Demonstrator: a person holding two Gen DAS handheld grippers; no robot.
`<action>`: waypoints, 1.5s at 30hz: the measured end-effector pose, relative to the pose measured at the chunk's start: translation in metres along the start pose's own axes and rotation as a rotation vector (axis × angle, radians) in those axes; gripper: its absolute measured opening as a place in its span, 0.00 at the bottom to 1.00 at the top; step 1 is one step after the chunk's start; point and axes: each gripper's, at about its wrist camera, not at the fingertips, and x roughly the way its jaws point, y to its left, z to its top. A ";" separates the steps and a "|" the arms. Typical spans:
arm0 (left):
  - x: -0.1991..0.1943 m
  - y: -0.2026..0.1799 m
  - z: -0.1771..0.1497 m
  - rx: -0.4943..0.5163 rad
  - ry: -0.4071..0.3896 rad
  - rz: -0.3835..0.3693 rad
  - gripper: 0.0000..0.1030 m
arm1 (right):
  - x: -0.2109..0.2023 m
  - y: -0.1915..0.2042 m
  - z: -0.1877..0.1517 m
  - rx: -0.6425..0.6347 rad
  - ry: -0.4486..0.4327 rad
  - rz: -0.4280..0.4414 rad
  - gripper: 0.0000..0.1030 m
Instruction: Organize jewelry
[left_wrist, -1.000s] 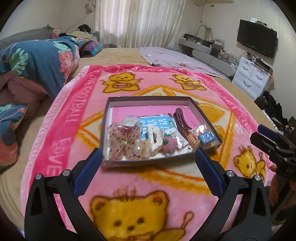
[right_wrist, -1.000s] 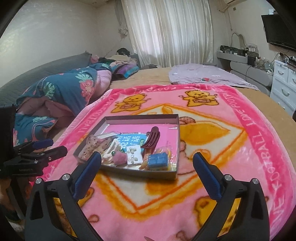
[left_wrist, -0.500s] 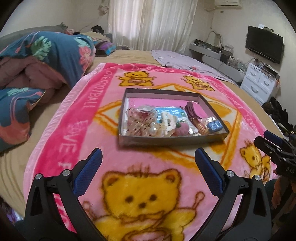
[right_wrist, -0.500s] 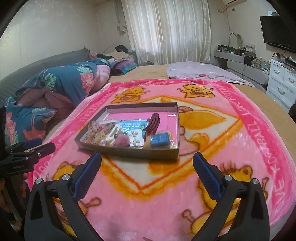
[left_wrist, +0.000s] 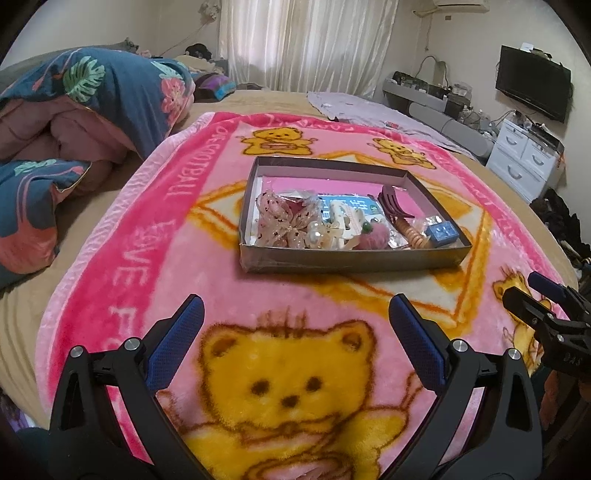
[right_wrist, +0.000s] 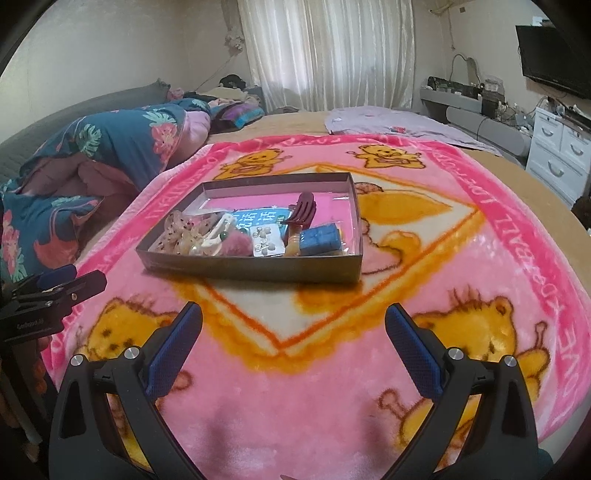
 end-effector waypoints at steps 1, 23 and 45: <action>0.000 0.000 0.000 -0.002 0.003 -0.002 0.91 | 0.002 0.001 -0.001 -0.001 0.006 0.003 0.96; 0.000 0.002 0.000 -0.013 -0.004 0.000 0.91 | 0.005 0.001 -0.001 0.004 0.008 0.005 0.96; 0.000 0.001 0.000 -0.009 -0.005 0.006 0.91 | 0.005 0.001 -0.001 0.009 0.014 0.005 0.96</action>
